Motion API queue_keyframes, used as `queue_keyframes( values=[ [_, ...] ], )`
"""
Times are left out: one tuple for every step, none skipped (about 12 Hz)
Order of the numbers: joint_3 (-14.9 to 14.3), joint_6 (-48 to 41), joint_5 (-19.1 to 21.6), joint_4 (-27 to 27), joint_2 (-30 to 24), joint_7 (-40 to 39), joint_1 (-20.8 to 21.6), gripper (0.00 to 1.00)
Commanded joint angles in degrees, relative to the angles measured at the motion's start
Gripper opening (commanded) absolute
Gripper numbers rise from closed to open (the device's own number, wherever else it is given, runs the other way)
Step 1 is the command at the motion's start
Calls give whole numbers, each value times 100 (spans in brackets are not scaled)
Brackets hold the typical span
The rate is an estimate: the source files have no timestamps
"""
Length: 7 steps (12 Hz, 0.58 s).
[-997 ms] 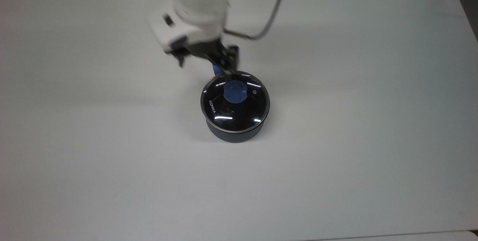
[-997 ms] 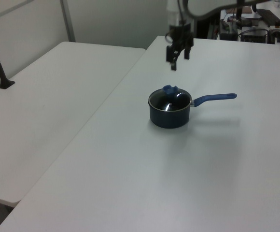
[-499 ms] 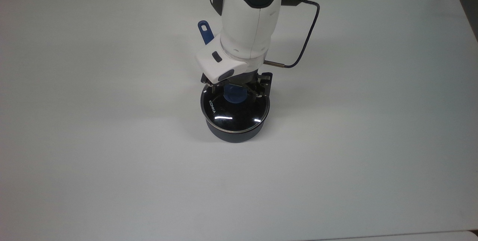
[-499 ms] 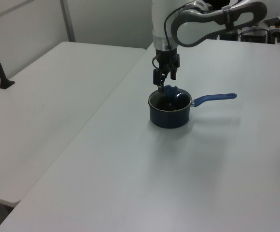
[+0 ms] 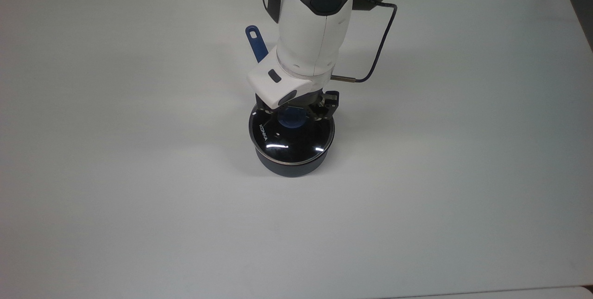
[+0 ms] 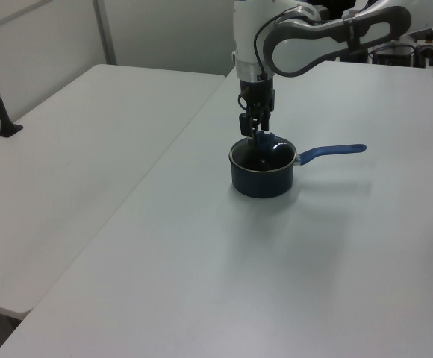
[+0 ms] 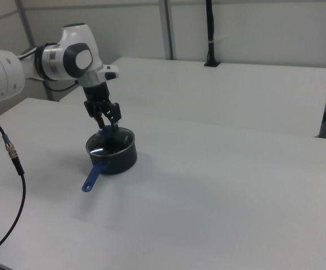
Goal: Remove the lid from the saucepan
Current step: 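Lower the gripper onto the blue knob and close on it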
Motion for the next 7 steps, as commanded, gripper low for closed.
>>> queue_keyframes(
  values=[
    [-66,13,-43,-105,-27,-93,101,60],
    [-57,22,-43,-114,-18,-93,110,55],
    [-57,22,-34,-123,-18,-93,110,49],
    [-57,4,-34,-140,-27,-111,110,41],
    [-57,-5,-34,-141,-35,-120,101,38],
    [-65,-22,-25,-132,-70,-163,101,34],
    [-100,-249,27,-80,-97,-233,101,31]
  ],
)
